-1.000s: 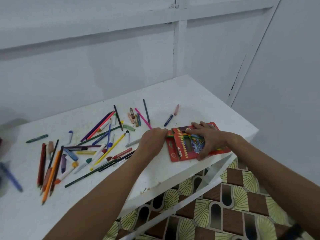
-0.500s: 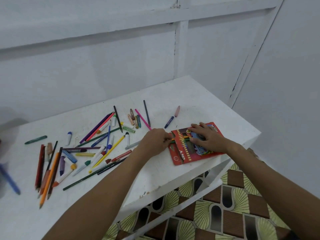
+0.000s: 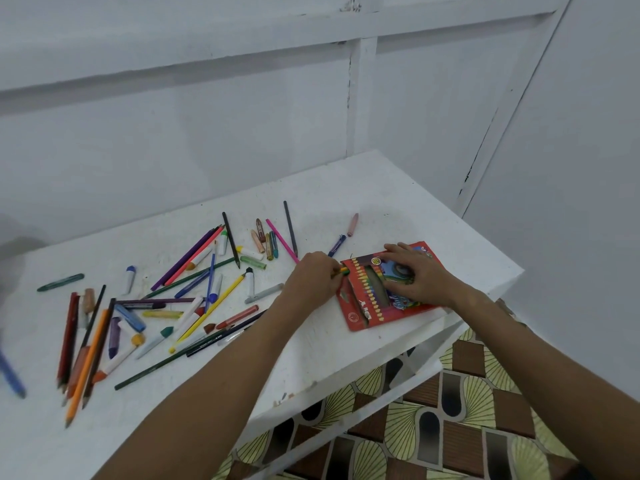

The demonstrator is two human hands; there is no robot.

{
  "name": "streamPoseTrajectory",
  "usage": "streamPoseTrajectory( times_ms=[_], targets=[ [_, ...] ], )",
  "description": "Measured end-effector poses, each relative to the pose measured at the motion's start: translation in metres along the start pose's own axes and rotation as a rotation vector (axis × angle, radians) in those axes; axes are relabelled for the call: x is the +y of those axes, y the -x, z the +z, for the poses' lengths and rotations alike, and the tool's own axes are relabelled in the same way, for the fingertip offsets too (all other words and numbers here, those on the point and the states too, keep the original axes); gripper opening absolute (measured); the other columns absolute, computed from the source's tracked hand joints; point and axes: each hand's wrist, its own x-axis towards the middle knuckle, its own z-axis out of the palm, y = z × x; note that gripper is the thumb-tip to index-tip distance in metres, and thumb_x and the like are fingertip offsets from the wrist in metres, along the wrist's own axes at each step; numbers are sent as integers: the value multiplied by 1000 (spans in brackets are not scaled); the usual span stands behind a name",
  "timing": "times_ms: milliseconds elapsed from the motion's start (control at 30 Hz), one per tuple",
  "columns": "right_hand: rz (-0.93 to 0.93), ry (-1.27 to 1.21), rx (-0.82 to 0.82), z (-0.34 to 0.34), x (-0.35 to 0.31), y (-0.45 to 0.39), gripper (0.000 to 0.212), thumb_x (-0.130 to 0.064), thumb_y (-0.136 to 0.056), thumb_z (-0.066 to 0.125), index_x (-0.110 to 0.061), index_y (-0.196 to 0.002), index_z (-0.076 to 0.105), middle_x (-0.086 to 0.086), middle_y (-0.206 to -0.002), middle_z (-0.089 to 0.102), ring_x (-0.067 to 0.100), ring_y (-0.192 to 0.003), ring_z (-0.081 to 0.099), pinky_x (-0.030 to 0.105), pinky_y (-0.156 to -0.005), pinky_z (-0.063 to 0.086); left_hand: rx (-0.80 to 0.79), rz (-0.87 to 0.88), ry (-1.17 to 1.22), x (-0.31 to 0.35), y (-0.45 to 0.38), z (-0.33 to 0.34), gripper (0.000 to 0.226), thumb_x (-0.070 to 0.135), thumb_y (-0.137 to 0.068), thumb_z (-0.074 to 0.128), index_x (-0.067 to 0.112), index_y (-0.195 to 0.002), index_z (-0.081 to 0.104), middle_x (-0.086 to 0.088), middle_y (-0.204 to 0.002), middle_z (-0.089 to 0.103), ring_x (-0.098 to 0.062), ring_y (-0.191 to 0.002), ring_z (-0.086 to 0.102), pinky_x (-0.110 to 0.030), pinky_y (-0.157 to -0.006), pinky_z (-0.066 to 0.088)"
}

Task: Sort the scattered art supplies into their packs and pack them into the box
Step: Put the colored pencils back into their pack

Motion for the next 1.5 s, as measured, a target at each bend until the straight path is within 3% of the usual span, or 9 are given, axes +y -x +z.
streamPoseTrajectory(
  times_ms=[133,200,267,500,1067,1233,1333,1433,1500],
  targets=[
    [-22,45,114,-1,1,-1,55,-48,-85,62,-27,-134,49,1,-151,34,19,-142,23,44,-115,24,14,1,-7,-2,0,3,30,34,-91,57,11,-105,70,-4,-93,62,-13,-82,57,-25,-69,46],
    [49,131,261,-3,6,-2,55,-50,-89,54,-21,-135,49,5,-150,35,22,-142,25,45,-116,19,47,-46,-16,-5,1,2,30,36,-89,59,9,-99,70,-4,-93,61,-16,-83,59,-30,-72,52],
    [154,163,304,-4,10,-1,56,-48,-92,51,-18,-139,45,9,-151,33,26,-141,25,45,-116,20,42,-71,-24,-8,2,0,29,35,-89,59,9,-98,70,-5,-93,63,-17,-83,60,-31,-72,53],
    [189,90,209,-2,13,0,62,-52,-92,46,-19,-143,39,3,-154,27,20,-138,31,38,-111,33,25,-100,46,0,-10,6,30,33,-91,60,9,-103,73,-4,-93,71,-15,-82,65,-32,-77,56],
    [197,186,182,1,10,0,65,-56,-93,38,-20,-146,32,2,-156,21,19,-143,21,39,-115,27,36,-129,35,-6,-9,9,32,33,-92,56,6,-93,73,-5,-78,68,-16,-70,63,-28,-64,52],
    [210,216,180,2,9,1,66,-58,-92,36,-21,-146,30,2,-157,21,19,-143,20,40,-115,27,275,-295,56,-34,-12,-19,23,17,-92,52,2,-103,65,-10,-97,66,-16,-78,56,-27,-69,47],
    [207,232,171,2,7,2,66,-58,-93,34,-20,-147,30,3,-156,21,20,-143,20,39,-115,26,201,-373,34,-51,-18,-29,24,23,-94,51,3,-104,61,-10,-99,62,-18,-80,51,-29,-68,42],
    [209,237,162,1,7,2,69,-60,-91,32,-19,-147,29,4,-156,21,21,-143,20,39,-115,25,138,-367,-28,-50,-22,-29,22,27,-95,50,7,-90,58,-8,-91,61,-21,-79,56,-30,-64,41],
    [207,239,162,2,7,2,70,-61,-90,30,-19,-147,30,5,-156,22,21,-143,20,40,-115,25,110,-363,-78,-46,-24,-26,22,24,-96,48,5,-93,59,-9,-92,59,-21,-75,53,-30,-62,41]
  ],
)
